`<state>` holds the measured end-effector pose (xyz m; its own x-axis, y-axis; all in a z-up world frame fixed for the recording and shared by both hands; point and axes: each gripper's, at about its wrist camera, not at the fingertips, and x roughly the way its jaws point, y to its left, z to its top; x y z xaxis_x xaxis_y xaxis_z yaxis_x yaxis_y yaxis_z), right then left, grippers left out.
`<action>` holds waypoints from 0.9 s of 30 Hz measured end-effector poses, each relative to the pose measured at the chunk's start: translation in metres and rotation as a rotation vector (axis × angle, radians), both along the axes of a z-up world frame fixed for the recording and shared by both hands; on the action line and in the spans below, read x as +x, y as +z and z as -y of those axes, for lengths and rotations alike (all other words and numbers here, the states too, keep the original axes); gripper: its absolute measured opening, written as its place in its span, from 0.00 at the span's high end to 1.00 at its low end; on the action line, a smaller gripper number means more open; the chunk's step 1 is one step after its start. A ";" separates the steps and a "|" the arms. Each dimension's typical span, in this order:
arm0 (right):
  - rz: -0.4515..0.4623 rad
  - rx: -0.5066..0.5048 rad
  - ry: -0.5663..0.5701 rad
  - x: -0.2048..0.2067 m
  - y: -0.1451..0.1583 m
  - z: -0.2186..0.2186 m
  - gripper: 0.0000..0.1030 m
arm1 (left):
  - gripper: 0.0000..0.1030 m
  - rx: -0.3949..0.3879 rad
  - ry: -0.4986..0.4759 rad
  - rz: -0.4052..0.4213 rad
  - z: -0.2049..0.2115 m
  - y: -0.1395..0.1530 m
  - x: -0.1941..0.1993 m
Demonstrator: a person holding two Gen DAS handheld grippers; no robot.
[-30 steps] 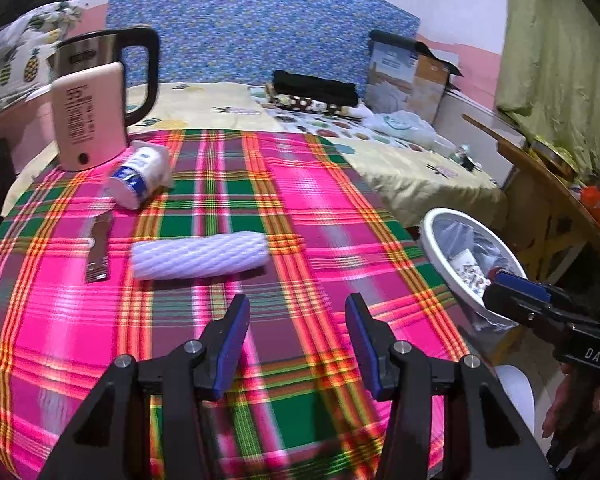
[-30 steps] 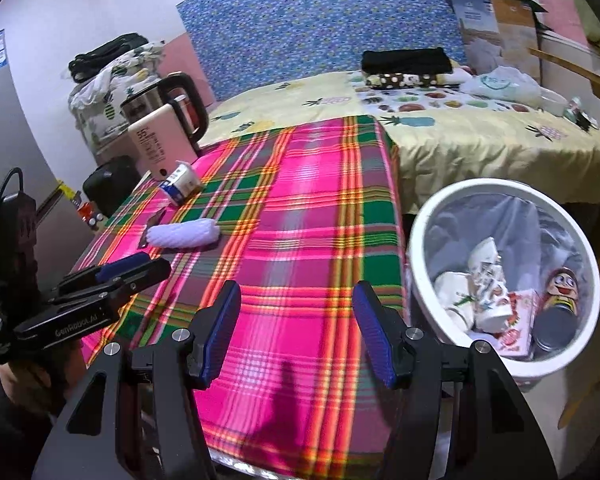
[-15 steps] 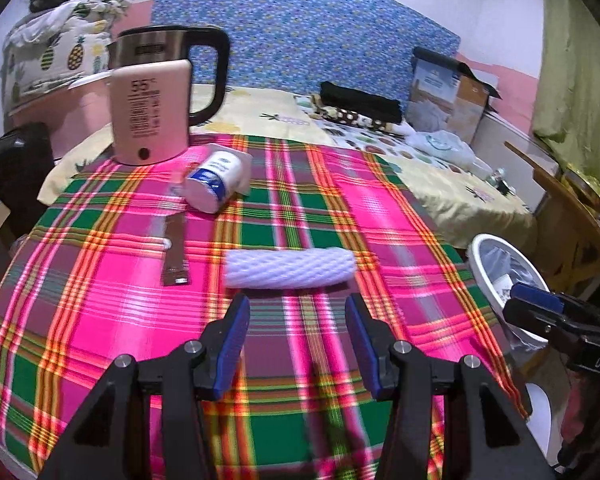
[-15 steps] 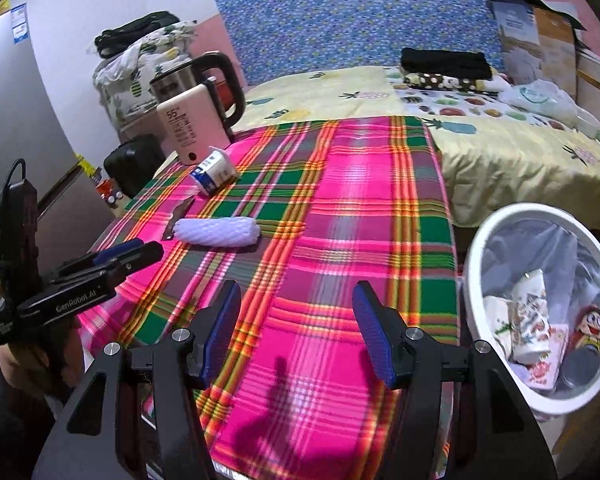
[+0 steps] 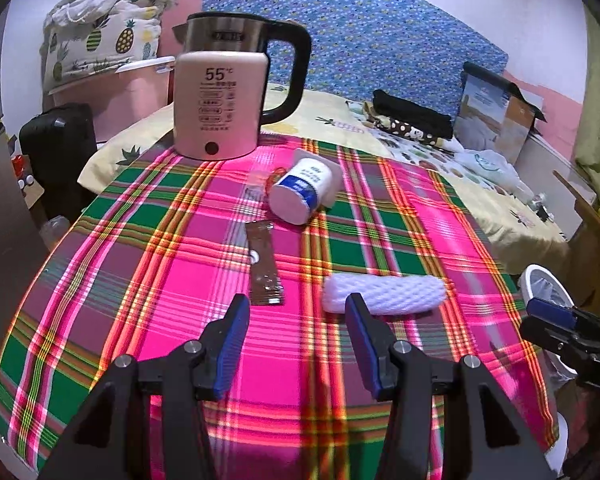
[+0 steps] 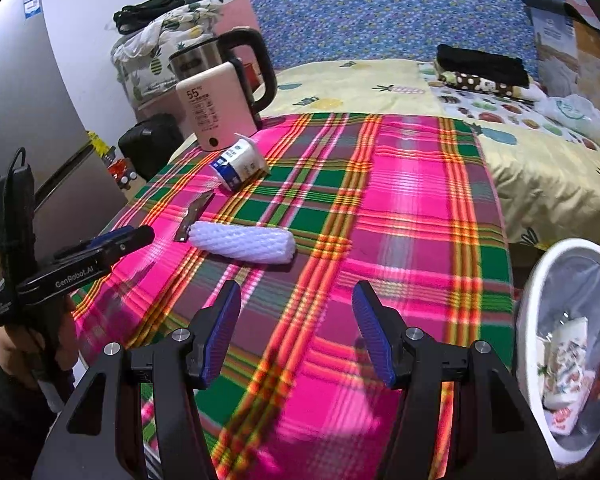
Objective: Collect trash
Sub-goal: 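Grasp the white foam net with the right tool while the left tool grasps the brown wrapper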
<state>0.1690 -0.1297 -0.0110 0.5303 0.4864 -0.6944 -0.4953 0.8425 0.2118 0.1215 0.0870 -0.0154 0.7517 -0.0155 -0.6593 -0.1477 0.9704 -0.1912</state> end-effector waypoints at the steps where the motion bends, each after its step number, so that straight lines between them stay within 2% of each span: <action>1: -0.001 -0.004 0.008 0.002 -0.001 -0.004 0.42 | 0.50 -0.002 0.003 -0.003 -0.003 -0.002 0.001; 17: 0.034 -0.105 0.172 0.035 -0.014 -0.064 0.42 | 0.50 -0.037 0.009 -0.015 -0.036 -0.011 0.006; 22: 0.020 -0.149 0.240 0.043 -0.023 -0.076 0.42 | 0.50 -0.047 0.013 -0.024 -0.044 -0.015 0.008; 26: 0.011 -0.210 0.248 0.043 -0.032 -0.082 0.42 | 0.50 -0.055 0.009 -0.030 -0.046 -0.018 0.011; 27: 0.007 -0.209 0.237 0.043 -0.032 -0.080 0.46 | 0.50 -0.055 0.007 -0.031 -0.045 -0.018 0.012</action>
<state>0.2121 -0.0494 -0.0426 0.4243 0.4438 -0.7893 -0.6836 0.7287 0.0422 0.1338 0.1317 -0.0337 0.7311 -0.0473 -0.6807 -0.1612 0.9574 -0.2397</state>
